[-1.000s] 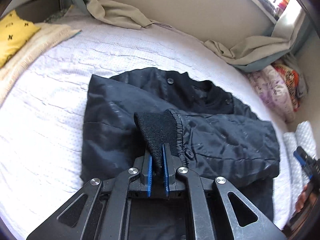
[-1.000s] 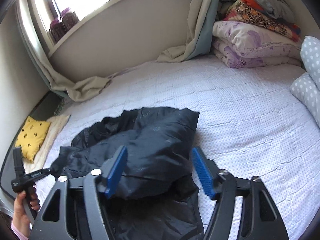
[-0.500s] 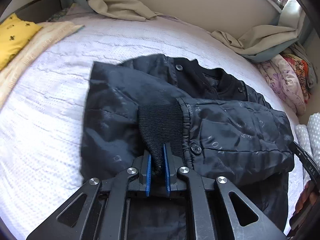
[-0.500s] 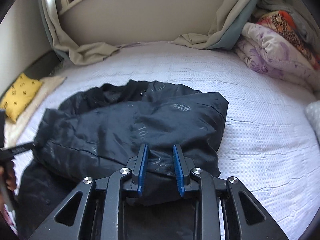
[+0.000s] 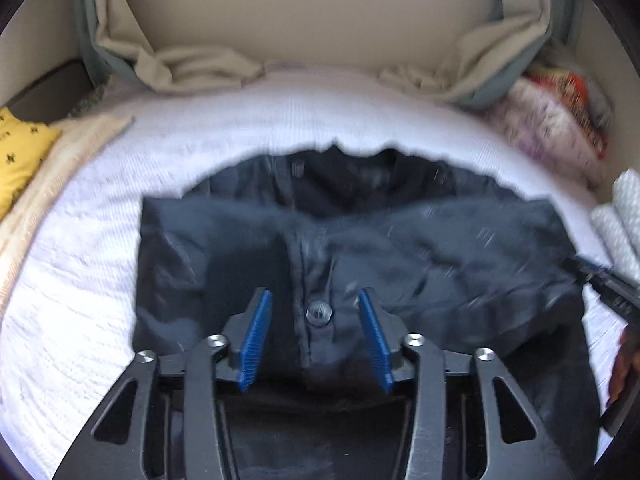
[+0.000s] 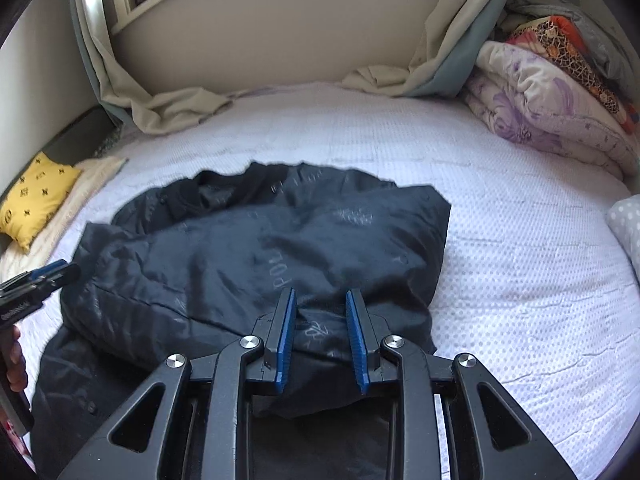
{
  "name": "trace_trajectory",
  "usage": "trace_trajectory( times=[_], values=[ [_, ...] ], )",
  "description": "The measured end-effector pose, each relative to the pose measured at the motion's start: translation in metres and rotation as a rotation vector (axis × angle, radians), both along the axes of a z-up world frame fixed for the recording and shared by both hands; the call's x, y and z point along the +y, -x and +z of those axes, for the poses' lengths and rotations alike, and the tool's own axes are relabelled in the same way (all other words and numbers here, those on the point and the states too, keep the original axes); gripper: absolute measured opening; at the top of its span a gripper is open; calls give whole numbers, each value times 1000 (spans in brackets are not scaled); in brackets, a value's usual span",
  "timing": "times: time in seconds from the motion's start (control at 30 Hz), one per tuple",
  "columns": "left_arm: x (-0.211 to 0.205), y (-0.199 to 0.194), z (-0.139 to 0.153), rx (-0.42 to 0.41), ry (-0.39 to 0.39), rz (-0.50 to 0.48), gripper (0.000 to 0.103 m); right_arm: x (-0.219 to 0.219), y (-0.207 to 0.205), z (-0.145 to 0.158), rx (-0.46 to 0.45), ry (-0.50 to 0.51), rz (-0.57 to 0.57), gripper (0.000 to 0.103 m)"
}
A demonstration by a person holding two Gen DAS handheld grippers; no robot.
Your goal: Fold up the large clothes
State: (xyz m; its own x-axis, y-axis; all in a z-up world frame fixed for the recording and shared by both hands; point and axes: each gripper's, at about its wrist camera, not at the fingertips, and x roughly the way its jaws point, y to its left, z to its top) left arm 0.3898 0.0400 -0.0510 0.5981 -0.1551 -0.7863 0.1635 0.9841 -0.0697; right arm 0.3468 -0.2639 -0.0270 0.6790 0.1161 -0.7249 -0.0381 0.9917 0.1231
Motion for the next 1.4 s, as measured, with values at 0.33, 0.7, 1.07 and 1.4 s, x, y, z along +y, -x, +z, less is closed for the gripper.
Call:
trace_trajectory(
  times=[0.33, 0.7, 1.07, 1.4],
  values=[
    [-10, -3, -41, 78, -47, 2, 47, 11, -9, -46, 61, 76, 10, 23],
    [-7, -2, -55, 57, -50, 9, 47, 15, -14, -76, 56, 112, 24, 21],
    [-21, 4, -57, -6, -148, 9, 48, 5, -21, -64, 89, 25, 20, 22],
    [-27, 8, -57, -32, -195, 5, 48, -30, -33, -16, -11, -38, -67, 22]
  ],
)
